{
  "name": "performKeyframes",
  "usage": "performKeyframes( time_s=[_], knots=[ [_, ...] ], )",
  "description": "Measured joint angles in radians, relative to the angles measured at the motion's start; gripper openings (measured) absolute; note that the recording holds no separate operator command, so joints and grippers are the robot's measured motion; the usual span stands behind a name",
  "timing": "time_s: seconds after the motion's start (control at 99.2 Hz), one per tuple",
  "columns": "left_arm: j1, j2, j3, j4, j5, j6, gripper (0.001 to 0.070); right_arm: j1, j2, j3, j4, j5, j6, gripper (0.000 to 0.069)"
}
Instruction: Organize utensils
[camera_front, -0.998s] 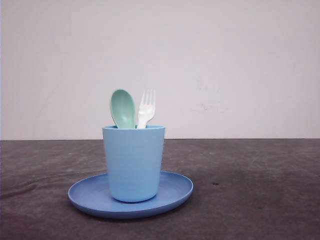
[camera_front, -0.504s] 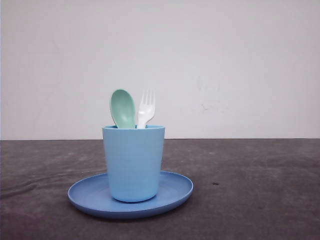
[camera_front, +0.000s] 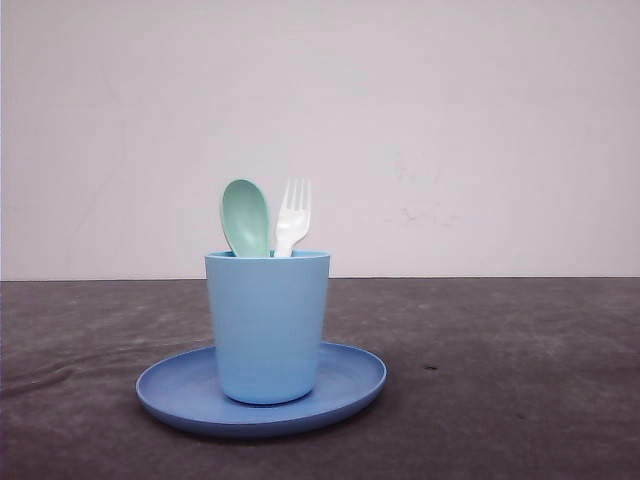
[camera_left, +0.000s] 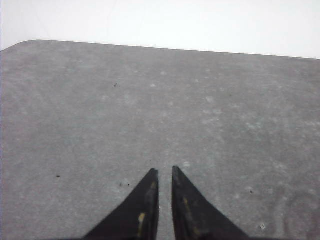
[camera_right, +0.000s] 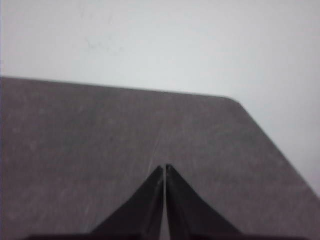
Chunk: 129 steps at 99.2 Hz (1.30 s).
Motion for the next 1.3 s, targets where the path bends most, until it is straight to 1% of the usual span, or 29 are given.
performKeyframes(
  time_s=[0.101, 0.202, 0.353, 0.524, 0.817, 1.301],
  knots=[
    [0.0, 0.0, 0.0, 0.0, 0.0, 0.0, 0.0023, 0.0, -0.109, -0.105, -0.002, 0.0, 0.001, 0.0007],
    [0.0, 0.0, 0.0, 0.0, 0.0, 0.0, 0.0023, 0.0, -0.185, -0.182, -0.004, 0.0, 0.014, 0.0007],
    [0.0, 0.0, 0.0, 0.0, 0.0, 0.0, 0.0023, 0.0, -0.249, -0.19, -0.114, 0.012, 0.044, 0.0007],
    [0.0, 0.0, 0.0, 0.0, 0.0, 0.0, 0.0023, 0.0, -0.252, -0.19, -0.143, 0.008, 0.06, 0.0007],
    [0.0, 0.0, 0.0, 0.0, 0.0, 0.0, 0.0023, 0.008, -0.251, -0.19, -0.143, 0.008, 0.099, 0.0007],
    [0.0, 0.0, 0.0, 0.0, 0.0, 0.0, 0.0023, 0.008, -0.251, -0.19, -0.142, 0.008, 0.102, 0.0007]
  ],
)
